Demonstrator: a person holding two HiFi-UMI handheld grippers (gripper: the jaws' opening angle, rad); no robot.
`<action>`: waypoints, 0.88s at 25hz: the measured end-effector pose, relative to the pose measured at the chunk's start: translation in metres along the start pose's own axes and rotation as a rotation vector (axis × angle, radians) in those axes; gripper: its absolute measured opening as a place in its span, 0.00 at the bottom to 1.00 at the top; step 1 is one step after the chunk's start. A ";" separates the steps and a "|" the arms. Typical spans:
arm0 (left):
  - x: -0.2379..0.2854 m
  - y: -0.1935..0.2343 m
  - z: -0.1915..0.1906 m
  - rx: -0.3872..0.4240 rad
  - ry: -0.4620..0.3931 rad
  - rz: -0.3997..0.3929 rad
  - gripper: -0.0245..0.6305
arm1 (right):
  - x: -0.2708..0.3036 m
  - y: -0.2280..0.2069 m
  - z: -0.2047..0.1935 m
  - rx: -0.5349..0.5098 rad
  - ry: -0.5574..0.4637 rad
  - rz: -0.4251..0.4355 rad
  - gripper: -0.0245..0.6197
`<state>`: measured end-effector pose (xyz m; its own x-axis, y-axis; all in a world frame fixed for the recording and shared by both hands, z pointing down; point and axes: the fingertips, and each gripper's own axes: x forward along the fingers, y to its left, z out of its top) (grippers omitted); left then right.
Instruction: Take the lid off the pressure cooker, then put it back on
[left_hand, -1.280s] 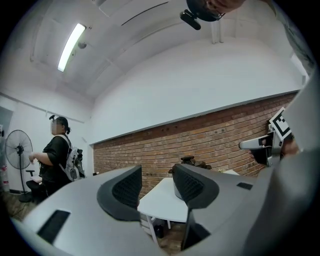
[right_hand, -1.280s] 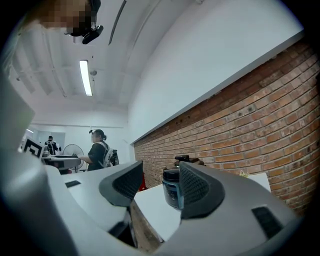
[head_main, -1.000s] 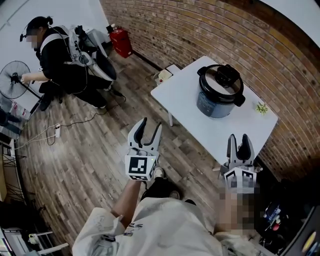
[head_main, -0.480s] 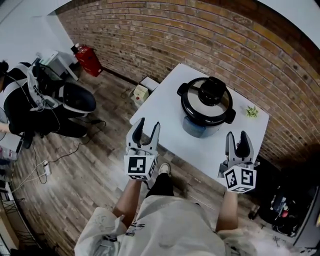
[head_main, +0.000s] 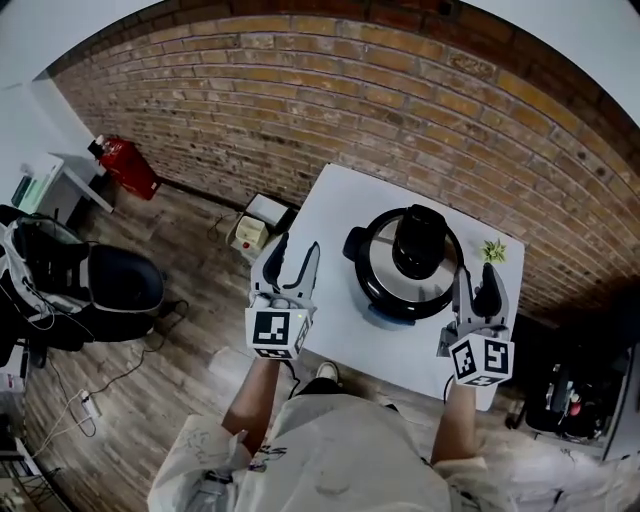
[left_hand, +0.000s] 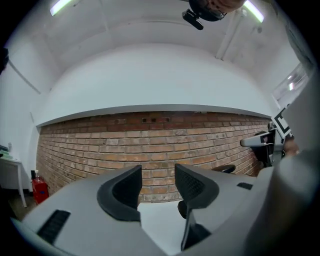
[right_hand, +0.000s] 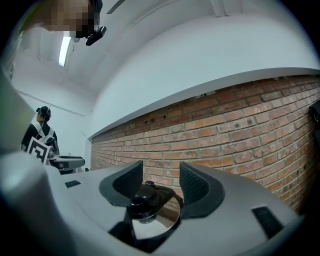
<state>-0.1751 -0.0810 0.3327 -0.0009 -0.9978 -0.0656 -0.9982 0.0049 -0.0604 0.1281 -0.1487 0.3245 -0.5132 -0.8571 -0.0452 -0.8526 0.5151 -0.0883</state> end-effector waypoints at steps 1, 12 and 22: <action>0.010 0.002 -0.001 0.000 -0.001 -0.020 0.37 | 0.005 -0.001 0.002 -0.004 -0.009 -0.014 0.39; 0.078 -0.006 -0.010 -0.013 -0.017 -0.185 0.37 | 0.008 -0.025 0.004 -0.022 -0.045 -0.174 0.39; 0.119 -0.025 -0.008 -0.018 -0.005 -0.259 0.37 | 0.027 -0.052 0.014 -0.005 -0.090 -0.215 0.39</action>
<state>-0.1505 -0.2003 0.3347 0.2551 -0.9653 -0.0554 -0.9660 -0.2519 -0.0582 0.1602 -0.1983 0.3138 -0.3093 -0.9441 -0.1142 -0.9418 0.3207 -0.1008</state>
